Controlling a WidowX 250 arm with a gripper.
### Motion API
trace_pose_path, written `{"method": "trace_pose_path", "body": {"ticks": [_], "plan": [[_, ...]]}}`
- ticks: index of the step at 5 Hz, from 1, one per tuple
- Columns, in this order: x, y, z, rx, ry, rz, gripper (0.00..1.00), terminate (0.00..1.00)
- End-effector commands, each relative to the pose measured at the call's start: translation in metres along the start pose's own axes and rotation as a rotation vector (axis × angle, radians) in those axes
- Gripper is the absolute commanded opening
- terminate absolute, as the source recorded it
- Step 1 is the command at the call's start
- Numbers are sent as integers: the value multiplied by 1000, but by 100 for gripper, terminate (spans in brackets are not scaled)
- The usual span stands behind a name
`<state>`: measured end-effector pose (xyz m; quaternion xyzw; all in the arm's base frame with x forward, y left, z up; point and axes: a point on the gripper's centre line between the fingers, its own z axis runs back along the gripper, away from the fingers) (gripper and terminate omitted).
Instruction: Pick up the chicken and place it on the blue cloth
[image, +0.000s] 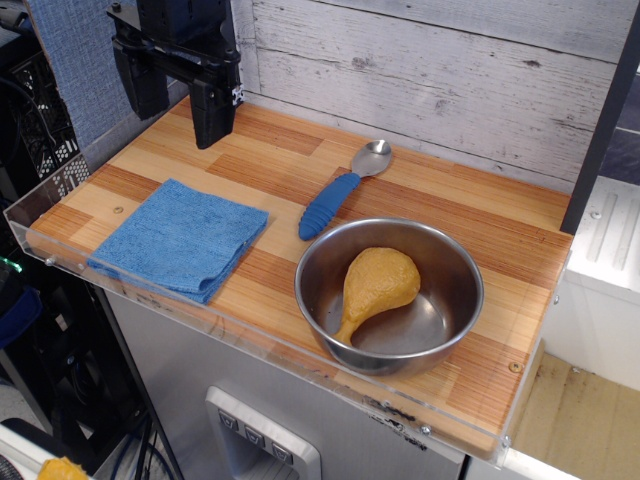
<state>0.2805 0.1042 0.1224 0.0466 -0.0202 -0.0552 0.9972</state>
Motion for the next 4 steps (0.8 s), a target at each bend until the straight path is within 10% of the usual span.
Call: {"method": "trace_pose_path", "body": {"ticks": [1,4], "plan": [[0,0,0,0,0,0,100,0],[19,-81,33,-25,-61,-160,100,0]]}}
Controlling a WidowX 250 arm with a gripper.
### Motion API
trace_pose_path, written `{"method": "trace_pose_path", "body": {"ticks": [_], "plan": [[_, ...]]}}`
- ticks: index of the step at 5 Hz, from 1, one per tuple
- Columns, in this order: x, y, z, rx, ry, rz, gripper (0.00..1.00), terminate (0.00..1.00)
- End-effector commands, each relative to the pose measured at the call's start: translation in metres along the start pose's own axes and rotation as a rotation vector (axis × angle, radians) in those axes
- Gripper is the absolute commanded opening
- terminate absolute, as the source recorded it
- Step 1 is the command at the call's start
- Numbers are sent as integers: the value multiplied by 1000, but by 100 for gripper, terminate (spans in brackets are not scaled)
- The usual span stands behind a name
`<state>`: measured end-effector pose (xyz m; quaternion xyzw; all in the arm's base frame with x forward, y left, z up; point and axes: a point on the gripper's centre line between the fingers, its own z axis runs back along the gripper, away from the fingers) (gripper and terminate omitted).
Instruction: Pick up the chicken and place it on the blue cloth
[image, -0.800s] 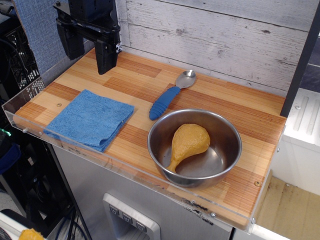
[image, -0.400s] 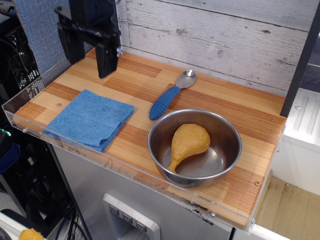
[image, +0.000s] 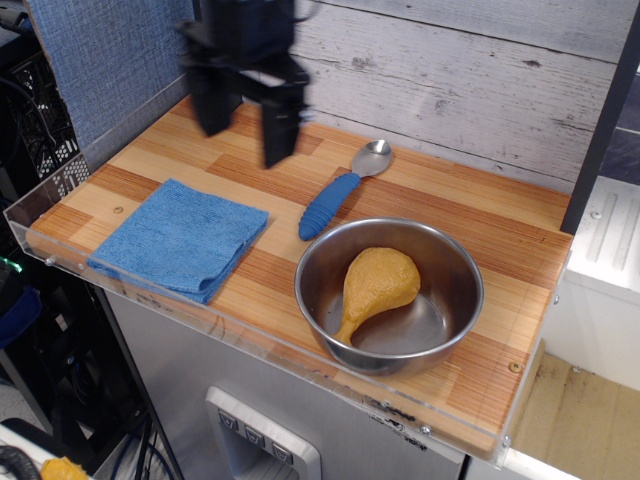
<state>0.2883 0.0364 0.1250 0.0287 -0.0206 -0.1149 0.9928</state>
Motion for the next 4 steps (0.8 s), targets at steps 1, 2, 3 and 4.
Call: {"method": "trace_pose_path", "body": {"ticks": [1,2,3,4], "plan": [[9,-41,14,19,-35,-113,100,0],[9,-58,-6,17,12,-186,100,0],[6,-72,-21,45,49,-251,100,0],[-3,-75,-41,51,91,-282,100,0]]}}
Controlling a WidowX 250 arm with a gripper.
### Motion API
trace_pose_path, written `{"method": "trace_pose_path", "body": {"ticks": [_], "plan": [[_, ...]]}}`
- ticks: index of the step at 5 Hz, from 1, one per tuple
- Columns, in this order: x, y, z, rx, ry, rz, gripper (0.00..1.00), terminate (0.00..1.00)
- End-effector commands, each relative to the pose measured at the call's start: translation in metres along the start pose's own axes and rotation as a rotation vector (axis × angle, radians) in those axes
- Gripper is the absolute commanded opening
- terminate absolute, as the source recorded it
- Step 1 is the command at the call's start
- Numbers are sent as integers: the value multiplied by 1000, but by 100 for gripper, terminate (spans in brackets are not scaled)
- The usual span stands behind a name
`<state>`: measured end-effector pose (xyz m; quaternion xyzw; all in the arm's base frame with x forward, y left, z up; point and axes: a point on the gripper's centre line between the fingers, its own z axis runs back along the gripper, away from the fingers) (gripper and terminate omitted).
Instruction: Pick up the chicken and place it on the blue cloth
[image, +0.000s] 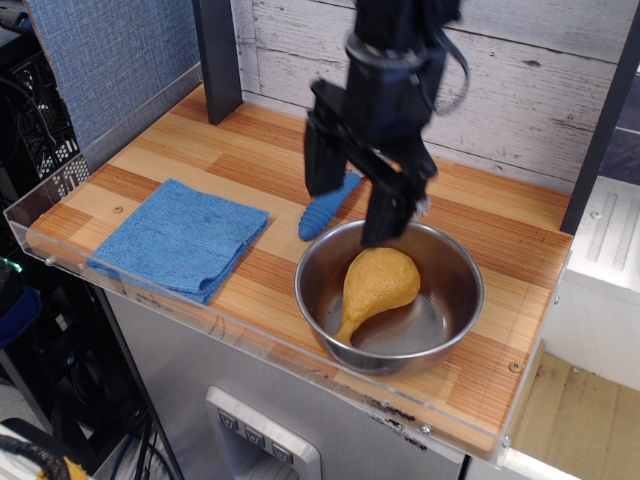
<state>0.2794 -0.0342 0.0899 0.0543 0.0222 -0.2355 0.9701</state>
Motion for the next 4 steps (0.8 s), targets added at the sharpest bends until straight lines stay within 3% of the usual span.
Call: {"method": "trace_pose_path", "body": {"ticks": [1,3,4], "plan": [[-14,-14,-20,39,29,-73,100,0],[-16,-16,-21,36,12,-73,100,0],[-15,-16,-22,18,-30,-76,100,0]]}}
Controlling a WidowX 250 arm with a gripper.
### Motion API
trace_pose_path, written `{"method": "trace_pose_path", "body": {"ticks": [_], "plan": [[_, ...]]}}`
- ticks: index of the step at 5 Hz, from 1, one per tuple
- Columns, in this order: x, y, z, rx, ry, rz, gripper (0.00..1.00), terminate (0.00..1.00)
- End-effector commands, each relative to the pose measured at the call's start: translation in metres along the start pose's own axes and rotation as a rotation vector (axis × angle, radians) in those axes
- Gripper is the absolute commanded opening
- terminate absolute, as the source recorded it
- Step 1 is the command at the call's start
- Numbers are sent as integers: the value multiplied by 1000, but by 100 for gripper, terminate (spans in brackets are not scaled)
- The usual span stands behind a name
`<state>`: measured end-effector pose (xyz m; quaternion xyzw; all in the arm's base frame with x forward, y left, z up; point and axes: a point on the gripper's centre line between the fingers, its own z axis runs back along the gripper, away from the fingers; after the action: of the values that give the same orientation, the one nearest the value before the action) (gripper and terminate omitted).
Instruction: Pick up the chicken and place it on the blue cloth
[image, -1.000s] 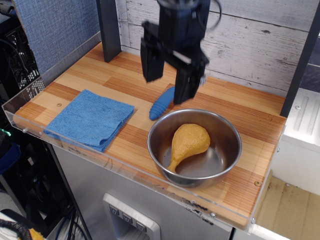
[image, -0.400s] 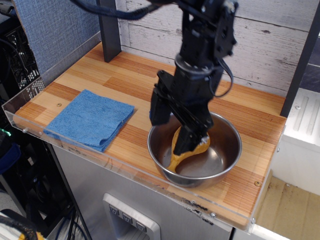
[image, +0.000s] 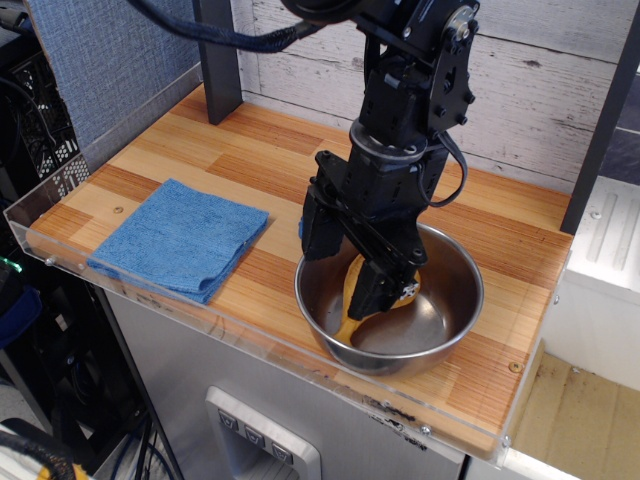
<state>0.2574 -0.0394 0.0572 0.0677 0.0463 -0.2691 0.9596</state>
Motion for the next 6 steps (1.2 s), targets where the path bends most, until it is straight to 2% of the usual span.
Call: {"method": "trace_pose_path", "body": {"ticks": [1,2,3,5,6], "plan": [[5,2,9,9,-181,22,100,0],[7,1,9,-1,-218,47,100,0],[-16,36,-26,10,-156,80,100,0],[-15,53,-51,-8,-131,95,100,0],[-15,54,-51,-11,-135,98,0,0]]}}
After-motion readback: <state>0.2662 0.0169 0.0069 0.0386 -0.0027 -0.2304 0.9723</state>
